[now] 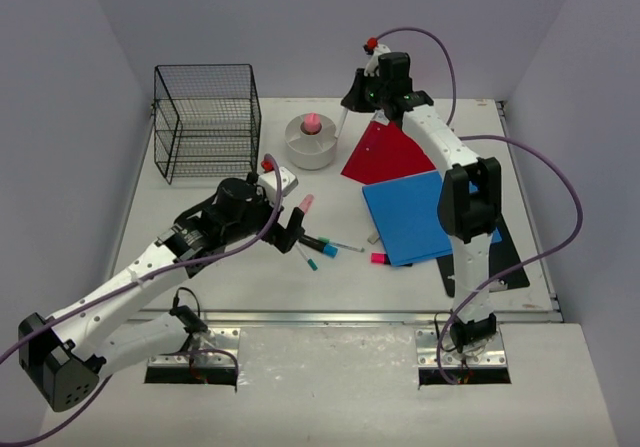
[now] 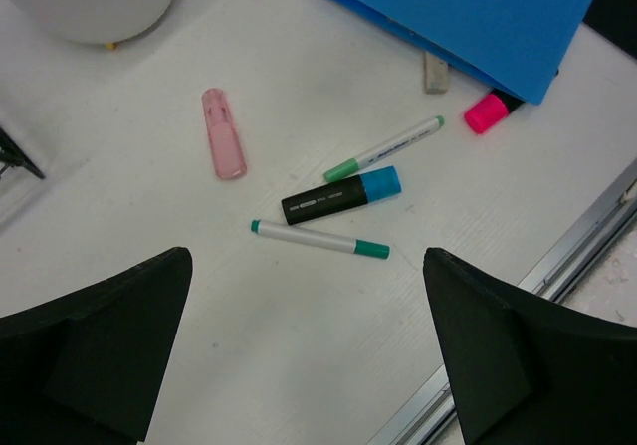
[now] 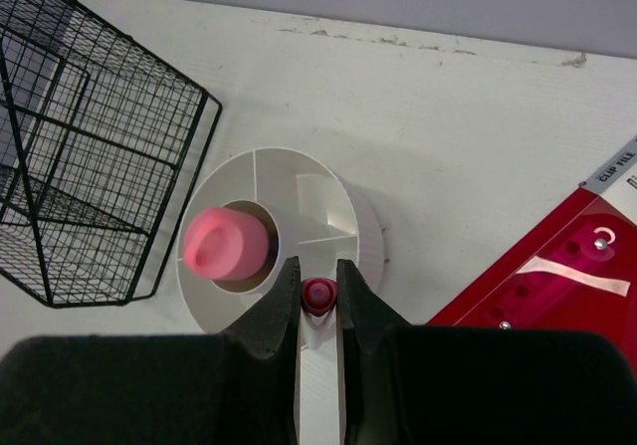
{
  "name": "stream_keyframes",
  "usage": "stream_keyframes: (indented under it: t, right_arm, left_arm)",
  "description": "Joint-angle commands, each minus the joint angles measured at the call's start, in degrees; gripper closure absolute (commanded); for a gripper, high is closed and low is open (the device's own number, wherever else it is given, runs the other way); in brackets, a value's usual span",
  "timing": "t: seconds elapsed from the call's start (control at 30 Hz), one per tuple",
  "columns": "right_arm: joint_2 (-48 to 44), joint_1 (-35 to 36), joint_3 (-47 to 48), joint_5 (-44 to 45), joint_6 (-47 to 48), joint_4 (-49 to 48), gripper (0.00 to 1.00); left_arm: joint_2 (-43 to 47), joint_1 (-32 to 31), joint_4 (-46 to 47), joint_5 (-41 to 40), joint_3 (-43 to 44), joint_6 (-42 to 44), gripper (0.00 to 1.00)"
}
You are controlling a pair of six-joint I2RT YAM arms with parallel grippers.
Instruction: Organize the desk
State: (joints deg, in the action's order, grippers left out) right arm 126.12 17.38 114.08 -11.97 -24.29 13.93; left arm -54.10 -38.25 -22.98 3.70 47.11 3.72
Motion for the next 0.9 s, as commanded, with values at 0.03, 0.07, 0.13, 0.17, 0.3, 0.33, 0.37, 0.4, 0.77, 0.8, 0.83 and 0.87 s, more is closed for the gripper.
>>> stream_keyframes:
  t: [0.03,0.07,0.13,0.17,0.3,0.33,0.37,0.4,0.77,0.8,0.83,0.87]
  right_arm:
    - [1.74,0.57,4.6,1.05,-0.92,-4.47,1.0]
    - [2.37,0.64,4.74,0.98,-1.2,-4.96,1.0]
    - [3.05,0.74,5.26,0.84,-1.48,-5.0,1.0]
    - [3.39,0.84,5.5,0.81,-1.58,-4.96,1.0]
    - [4.57,1.12,5.73,0.66,-1.18,-5.19,1.0]
    - [4.7,1.25,5.43,0.55,-0.99,-5.51,1.0]
    - [4.77,1.38,4.92,0.43,-0.81,-5.89,1.0]
    - [4.85,1.54,4.22,0.36,-0.66,-6.08,1.0]
    - [6.24,2.48,0.97,-1.56,-0.23,-6.11,0.81]
    - [6.25,2.48,0.88,-1.65,-0.23,-6.1,0.76]
    - [6.25,2.48,0.88,-1.66,-0.32,-6.1,0.69]
    - [6.17,2.48,0.88,-1.74,-0.4,-6.02,0.51]
  left_arm:
    - [-0.82,2.65,0.45,-0.17,0.51,-6.53,0.0]
    - [-0.75,3.0,0.31,-0.1,0.44,-7.23,0.0]
    - [-0.71,3.21,0.46,0.15,0.01,-7.91,0.0]
    - [-0.74,3.38,0.59,0.34,-0.25,-8.2,0.0]
    - [-1.05,3.69,1.14,-0.06,-1.36,-8.06,0.0]
    - [-1.18,3.75,1.23,-0.39,-1.45,-8.03,0.0]
    - [-1.34,3.81,1.27,-0.66,-1.51,-8.08,0.0]
    - [-1.61,3.89,1.27,-0.82,-1.55,-8.27,0.0]
    - [-6.0,4.15,1.62,-3.17,-0.88,-11.16,0.01]
    - [-6.27,4.15,1.71,-3.34,-0.97,-11.86,0.03]
    - [-6.61,4.15,1.8,-3.35,-1.05,-12.39,0.04]
    - [-6.95,4.15,1.96,-3.35,-1.22,-13.22,0.05]
